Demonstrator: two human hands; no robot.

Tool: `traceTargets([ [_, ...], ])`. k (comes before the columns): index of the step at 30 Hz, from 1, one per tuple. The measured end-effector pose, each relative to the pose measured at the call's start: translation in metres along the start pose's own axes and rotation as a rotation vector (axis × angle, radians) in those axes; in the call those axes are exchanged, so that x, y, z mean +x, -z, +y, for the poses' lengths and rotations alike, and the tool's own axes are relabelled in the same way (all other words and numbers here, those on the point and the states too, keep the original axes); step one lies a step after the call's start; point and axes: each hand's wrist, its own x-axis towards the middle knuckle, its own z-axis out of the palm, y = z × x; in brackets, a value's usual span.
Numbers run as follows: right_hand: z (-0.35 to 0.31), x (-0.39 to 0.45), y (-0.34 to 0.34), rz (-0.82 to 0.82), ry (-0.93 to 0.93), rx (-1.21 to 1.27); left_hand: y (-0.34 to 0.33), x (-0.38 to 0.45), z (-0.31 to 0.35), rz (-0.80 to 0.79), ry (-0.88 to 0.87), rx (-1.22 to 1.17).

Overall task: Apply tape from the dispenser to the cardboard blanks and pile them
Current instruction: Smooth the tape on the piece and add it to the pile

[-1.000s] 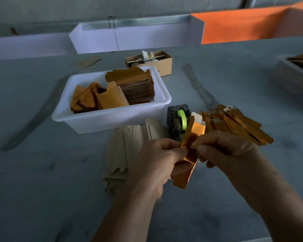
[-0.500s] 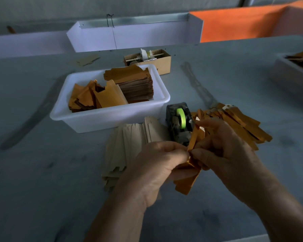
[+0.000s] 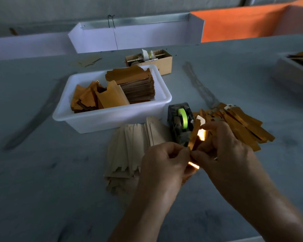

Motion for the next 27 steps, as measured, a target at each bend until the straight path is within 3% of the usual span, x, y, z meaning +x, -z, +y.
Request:
traceTargets([
  [3, -0.002, -0.002, 0.000, 0.034, -0.049, -0.059, -0.006, -0.004, -0.004, 0.043, -0.060, 0.057],
  [9, 0.001, -0.002, 0.007, -0.011, -0.072, -0.215, 0.000, -0.006, -0.006, 0.064, -0.015, 0.028],
  [11, 0.007, 0.000, 0.005, -0.049, -0.077, -0.017, 0.001, -0.006, -0.003, 0.045, -0.010, 0.046],
  [15, 0.017, -0.001, -0.006, -0.197, -0.289, 0.588, 0.000, -0.003, -0.003, 0.053, 0.003, 0.008],
  [19, 0.020, -0.002, -0.012, -0.198, -0.275, 0.634, 0.004, -0.001, -0.008, -0.014, 0.121, -0.038],
  [21, 0.022, 0.000, -0.011, -0.204, -0.249, 0.636, 0.006, 0.002, -0.010, -0.045, 0.101, 0.017],
  [23, 0.028, 0.006, -0.007, -0.184, -0.250, 0.634, 0.008, 0.005, -0.012, 0.018, -0.018, 0.207],
  [25, 0.039, 0.016, 0.000, -0.063, -0.238, 0.526, 0.012, 0.015, -0.015, 0.215, -0.182, 0.648],
  [27, 0.053, 0.030, 0.007, 0.112, -0.175, 0.283, 0.015, 0.024, -0.017, 0.382, -0.208, 1.067],
])
